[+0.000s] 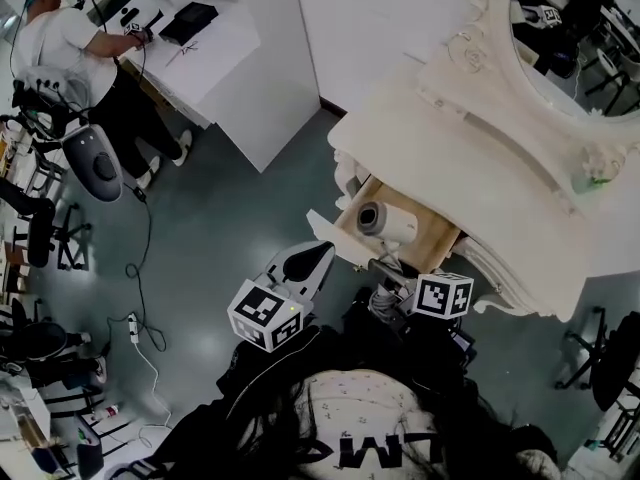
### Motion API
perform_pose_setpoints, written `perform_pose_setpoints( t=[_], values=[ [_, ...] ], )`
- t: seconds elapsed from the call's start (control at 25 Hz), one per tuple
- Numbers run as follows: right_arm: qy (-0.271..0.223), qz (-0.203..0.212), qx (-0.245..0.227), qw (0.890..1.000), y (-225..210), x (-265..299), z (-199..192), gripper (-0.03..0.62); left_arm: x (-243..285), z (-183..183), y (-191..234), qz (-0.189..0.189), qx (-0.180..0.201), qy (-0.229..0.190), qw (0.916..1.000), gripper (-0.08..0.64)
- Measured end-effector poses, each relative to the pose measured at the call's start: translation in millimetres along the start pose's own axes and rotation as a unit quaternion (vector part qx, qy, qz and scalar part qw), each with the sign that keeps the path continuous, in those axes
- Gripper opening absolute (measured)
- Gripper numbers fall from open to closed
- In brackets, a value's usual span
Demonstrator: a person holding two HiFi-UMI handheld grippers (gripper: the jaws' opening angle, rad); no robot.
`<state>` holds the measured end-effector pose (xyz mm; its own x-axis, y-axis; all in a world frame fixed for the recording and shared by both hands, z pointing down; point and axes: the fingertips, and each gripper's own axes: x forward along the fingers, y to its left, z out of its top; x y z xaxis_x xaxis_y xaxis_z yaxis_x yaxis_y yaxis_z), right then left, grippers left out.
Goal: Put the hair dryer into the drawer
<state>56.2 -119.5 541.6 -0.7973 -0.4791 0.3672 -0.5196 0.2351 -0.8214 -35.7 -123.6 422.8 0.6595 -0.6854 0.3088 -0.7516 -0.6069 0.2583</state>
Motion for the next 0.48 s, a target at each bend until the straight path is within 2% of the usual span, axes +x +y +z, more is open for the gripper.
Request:
perform_pose_setpoints(
  t=[0.12, 0.48],
  values=[
    [-0.004, -0.006, 0.005, 1.000, -12.2, -0.9, 4.9, 0.230, 14.5, 9.0, -0.6, -0.006, 0.007, -0.003, 1.0000, 0.000],
    [0.020, -0.039, 0.022, 0.999, -46.7, -3.3, 1.2, 0.230, 50.5, 7.8, -8.4, -0.043, 0.014, 0.025, 0.9987, 0.000]
  ],
)
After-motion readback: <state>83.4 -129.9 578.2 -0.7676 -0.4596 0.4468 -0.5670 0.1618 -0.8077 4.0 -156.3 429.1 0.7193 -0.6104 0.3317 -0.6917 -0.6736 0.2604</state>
